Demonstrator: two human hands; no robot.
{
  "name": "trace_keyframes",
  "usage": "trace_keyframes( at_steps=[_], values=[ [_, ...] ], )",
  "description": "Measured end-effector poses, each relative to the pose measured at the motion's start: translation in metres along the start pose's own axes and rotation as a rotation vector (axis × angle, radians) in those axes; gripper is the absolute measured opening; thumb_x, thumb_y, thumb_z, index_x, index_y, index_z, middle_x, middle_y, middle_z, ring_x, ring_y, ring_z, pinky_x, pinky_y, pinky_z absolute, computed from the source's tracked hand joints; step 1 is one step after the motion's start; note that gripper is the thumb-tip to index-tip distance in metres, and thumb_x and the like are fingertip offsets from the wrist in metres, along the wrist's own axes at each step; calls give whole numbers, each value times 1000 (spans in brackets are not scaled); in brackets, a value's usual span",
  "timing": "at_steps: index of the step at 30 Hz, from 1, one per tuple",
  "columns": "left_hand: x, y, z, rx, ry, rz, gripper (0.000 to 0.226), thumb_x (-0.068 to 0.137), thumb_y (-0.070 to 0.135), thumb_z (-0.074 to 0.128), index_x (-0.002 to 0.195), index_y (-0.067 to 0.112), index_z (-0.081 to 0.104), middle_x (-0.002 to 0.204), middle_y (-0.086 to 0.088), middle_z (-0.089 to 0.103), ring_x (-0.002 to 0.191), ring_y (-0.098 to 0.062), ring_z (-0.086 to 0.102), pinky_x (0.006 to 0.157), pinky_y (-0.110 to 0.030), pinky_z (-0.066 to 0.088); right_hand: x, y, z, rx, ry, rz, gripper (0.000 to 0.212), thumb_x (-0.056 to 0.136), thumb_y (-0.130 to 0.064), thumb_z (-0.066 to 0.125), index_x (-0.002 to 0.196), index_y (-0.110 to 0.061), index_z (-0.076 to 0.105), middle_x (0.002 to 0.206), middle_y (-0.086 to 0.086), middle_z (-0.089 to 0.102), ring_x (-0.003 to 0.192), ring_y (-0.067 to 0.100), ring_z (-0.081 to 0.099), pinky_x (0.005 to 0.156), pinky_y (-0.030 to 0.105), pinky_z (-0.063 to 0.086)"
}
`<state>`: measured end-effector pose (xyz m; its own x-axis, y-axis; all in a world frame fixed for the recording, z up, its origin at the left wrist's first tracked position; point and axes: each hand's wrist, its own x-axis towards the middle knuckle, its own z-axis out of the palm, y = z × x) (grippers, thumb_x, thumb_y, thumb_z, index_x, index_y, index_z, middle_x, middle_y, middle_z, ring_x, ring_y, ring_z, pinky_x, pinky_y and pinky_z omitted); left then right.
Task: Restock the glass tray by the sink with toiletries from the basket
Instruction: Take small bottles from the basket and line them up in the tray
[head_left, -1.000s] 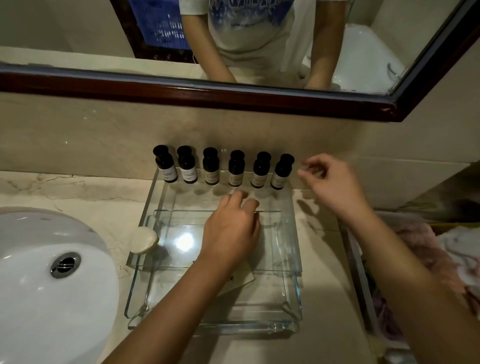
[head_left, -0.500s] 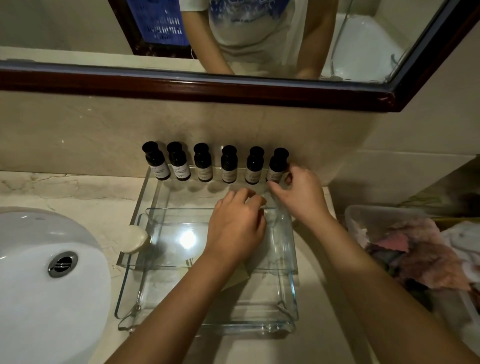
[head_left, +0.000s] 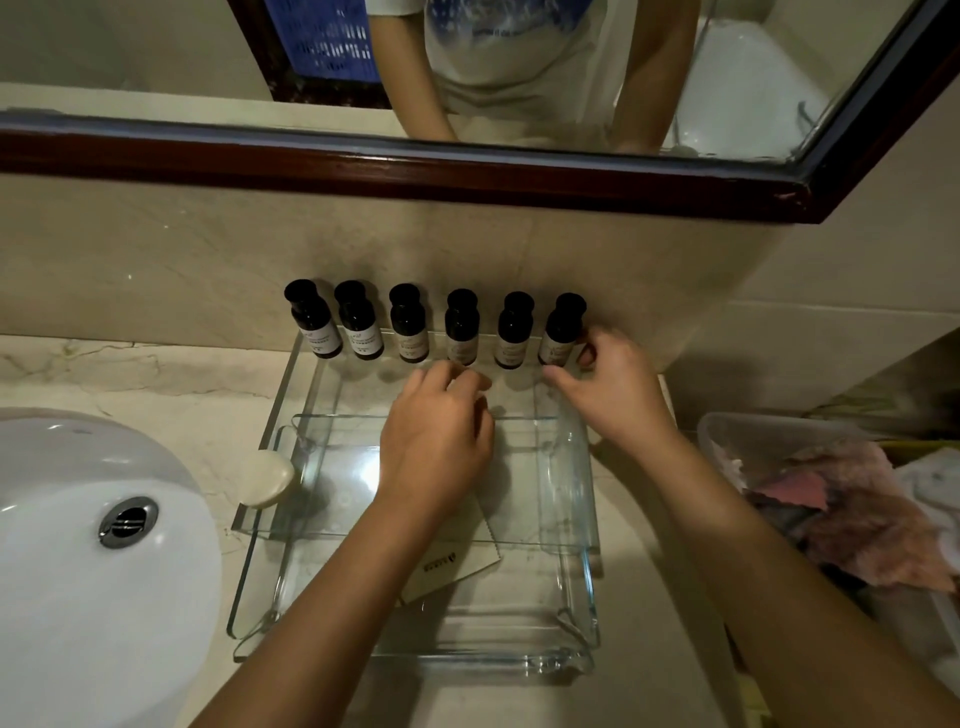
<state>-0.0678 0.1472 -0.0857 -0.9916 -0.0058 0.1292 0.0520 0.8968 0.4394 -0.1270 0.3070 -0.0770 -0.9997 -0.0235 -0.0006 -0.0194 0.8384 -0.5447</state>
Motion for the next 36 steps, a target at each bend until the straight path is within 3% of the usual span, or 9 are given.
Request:
trace_keyframes(
  at_steps=[3, 5, 10, 12, 15, 20, 36],
  values=[
    [-1, -2, -4, -13, 16, -48, 32, 91, 21, 50, 121, 16, 57, 120, -2, 53, 108, -19, 47, 80, -32, 47, -5, -1, -6, 18, -16, 32, 47, 82, -32, 69, 119, -8, 53, 107, 7, 53, 97, 18, 49, 75, 23, 32],
    [-1, -1, -6, -15, 15, -65, 35, 91, 20, 49, 126, 17, 54, 126, -2, 49, 113, -19, 46, 80, -33, 50, -11, -7, -16, 57, 34, 28, 52, 83, -30, 68, 126, -11, 47, 112, 2, 50, 99, 11, 45, 80, 20, 32],
    [3, 2, -7, -3, -41, -88, 42, 92, 22, 46, 134, 22, 45, 140, -3, 39, 125, -21, 38, 88, -35, 49, -18, -49, -50, -2, 157, -216, 39, 83, -32, 66, 118, -18, 57, 103, -11, 46, 102, 8, 41, 85, 20, 31],
    [4, 3, -8, 1, -50, -94, 41, 93, 21, 45, 134, 22, 45, 142, -4, 36, 127, -23, 36, 89, -35, 48, -12, -69, -55, -79, 129, -336, 37, 85, -33, 64, 119, -20, 61, 105, -8, 56, 101, 11, 40, 83, 21, 30],
    [4, 4, -8, 23, -64, -83, 42, 93, 23, 42, 135, 21, 43, 144, -6, 33, 128, -24, 35, 88, -36, 47, 2, -91, -49, -200, 43, -416, 40, 88, -34, 60, 126, -23, 57, 120, -4, 61, 111, 20, 43, 93, 30, 35],
    [3, 4, -9, 45, -77, -59, 44, 93, 23, 43, 137, 19, 40, 145, -7, 30, 129, -24, 33, 89, -34, 46, 13, -101, -28, -389, -81, -424, 40, 92, -33, 55, 132, -29, 51, 124, 1, 61, 119, 24, 44, 100, 35, 34],
    [7, 1, -11, 16, -114, -42, 45, 93, 22, 44, 137, 19, 39, 138, -9, 36, 126, -25, 33, 89, -35, 44, 16, -100, -20, -413, -52, -406, 38, 91, -35, 56, 128, -30, 55, 113, 2, 67, 114, 23, 49, 101, 36, 31]
  ],
)
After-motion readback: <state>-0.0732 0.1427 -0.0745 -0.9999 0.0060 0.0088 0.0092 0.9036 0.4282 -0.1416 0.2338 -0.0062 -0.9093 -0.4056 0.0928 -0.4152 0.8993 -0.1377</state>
